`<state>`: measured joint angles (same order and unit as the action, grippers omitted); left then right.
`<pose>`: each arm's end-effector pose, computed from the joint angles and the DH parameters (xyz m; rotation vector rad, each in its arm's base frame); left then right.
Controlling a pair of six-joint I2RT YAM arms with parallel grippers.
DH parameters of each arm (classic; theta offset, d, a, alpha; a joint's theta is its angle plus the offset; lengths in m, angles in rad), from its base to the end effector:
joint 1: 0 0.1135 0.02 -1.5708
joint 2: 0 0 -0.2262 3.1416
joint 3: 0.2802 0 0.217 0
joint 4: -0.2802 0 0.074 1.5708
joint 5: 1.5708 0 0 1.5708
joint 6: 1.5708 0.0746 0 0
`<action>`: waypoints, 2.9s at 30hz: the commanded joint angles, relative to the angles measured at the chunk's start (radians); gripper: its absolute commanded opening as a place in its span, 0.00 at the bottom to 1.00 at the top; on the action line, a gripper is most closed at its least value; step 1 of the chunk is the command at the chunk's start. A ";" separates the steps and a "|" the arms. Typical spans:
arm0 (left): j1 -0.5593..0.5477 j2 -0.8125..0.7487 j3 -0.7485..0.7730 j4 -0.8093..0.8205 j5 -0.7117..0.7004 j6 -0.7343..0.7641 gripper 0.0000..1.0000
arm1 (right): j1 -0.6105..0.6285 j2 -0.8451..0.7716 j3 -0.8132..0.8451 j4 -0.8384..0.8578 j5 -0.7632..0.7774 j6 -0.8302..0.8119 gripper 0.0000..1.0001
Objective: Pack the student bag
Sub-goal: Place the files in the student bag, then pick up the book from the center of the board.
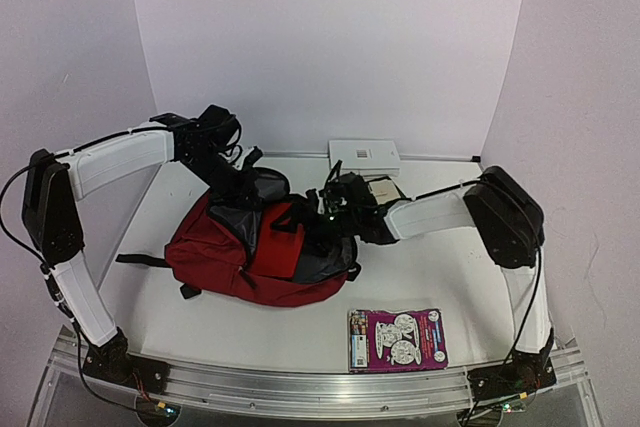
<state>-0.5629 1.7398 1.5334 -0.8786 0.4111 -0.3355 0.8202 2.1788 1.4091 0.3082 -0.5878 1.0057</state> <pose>0.2724 -0.2072 0.2266 0.4560 2.7329 -0.8174 0.2853 0.3665 0.1365 -0.2245 2.4179 1.6117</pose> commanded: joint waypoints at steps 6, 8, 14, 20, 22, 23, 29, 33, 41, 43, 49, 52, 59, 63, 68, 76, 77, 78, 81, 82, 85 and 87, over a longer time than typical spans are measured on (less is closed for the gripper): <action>-0.010 -0.064 -0.031 0.071 -0.074 0.006 0.09 | -0.050 -0.236 0.055 -0.453 0.157 -0.346 0.98; -0.015 -0.065 -0.040 0.077 -0.087 0.004 0.11 | -0.086 -0.275 0.022 -0.483 0.145 -0.385 0.98; -0.032 -0.069 -0.073 0.096 -0.123 -0.006 0.18 | -0.213 -0.415 -0.054 -0.559 0.055 -0.587 0.98; -0.068 -0.040 -0.048 0.049 -0.164 0.013 0.22 | -0.299 -0.511 -0.065 -0.771 0.033 -0.891 0.98; -0.094 -0.038 -0.018 0.026 -0.184 0.013 0.26 | -0.314 -0.530 -0.061 -0.882 0.032 -1.039 0.98; -0.114 -0.043 -0.005 0.018 -0.199 0.014 0.29 | -0.321 -0.542 -0.062 -0.943 0.032 -1.114 0.98; -0.190 -0.166 -0.023 0.032 -0.257 -0.048 0.47 | -0.339 -0.667 -0.169 -1.202 0.053 -1.468 0.97; -0.203 -0.262 -0.099 0.046 -0.283 -0.106 0.54 | -0.342 -0.716 -0.259 -1.247 0.118 -1.554 0.93; -0.206 -0.157 -0.018 0.028 -0.329 -0.116 0.68 | -0.353 -0.662 -0.250 -1.225 0.167 -1.555 0.90; -0.206 -0.080 0.071 0.009 -0.331 -0.095 0.68 | -0.381 -0.611 -0.215 -1.207 0.168 -1.546 0.90; -0.254 0.152 0.322 -0.060 -0.234 -0.016 0.68 | -0.461 -0.499 -0.052 -1.259 0.104 -1.568 0.89; -0.321 0.209 0.353 -0.090 -0.189 0.023 0.68 | -0.462 -0.523 -0.074 -1.332 0.086 -1.686 0.89; -0.435 0.218 0.243 -0.020 -0.127 -0.001 0.67 | -0.450 -0.592 -0.200 -1.507 0.054 -1.893 0.87; -0.468 0.241 0.219 -0.024 -0.134 -0.011 0.66 | -0.376 -0.613 -0.275 -1.531 0.075 -1.952 0.87; -0.474 0.208 0.177 0.025 -0.163 -0.041 0.66 | -0.308 -0.575 -0.353 -1.466 0.104 -1.947 0.83; -0.474 0.172 0.153 0.025 -0.234 -0.067 0.66 | -0.273 -0.476 -0.395 -1.310 0.118 -1.860 0.76; -0.474 0.168 0.152 0.024 -0.241 -0.068 0.66 | -0.268 -0.470 -0.397 -1.296 0.121 -1.849 0.74; -0.474 0.167 0.152 0.021 -0.247 -0.068 0.66 | -0.263 -0.468 -0.400 -1.283 0.124 -1.841 0.73; -0.474 0.160 0.148 0.017 -0.262 -0.068 0.66 | -0.247 -0.467 -0.418 -1.244 0.142 -1.822 0.63; -0.474 0.158 0.147 0.017 -0.266 -0.069 0.65 | -0.245 -0.469 -0.427 -1.237 0.149 -1.821 0.56; -0.474 0.151 0.142 0.020 -0.281 -0.072 0.65 | -0.243 -0.477 -0.444 -1.218 0.176 -1.819 0.33; -0.473 0.148 0.142 0.021 -0.296 -0.074 0.65 | -0.243 -0.485 -0.445 -1.216 0.200 -1.819 0.11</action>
<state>-1.0393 1.9478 1.6855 -0.8791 0.1626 -0.3961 0.5731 1.7081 0.9752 -0.9296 -0.4383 -0.8232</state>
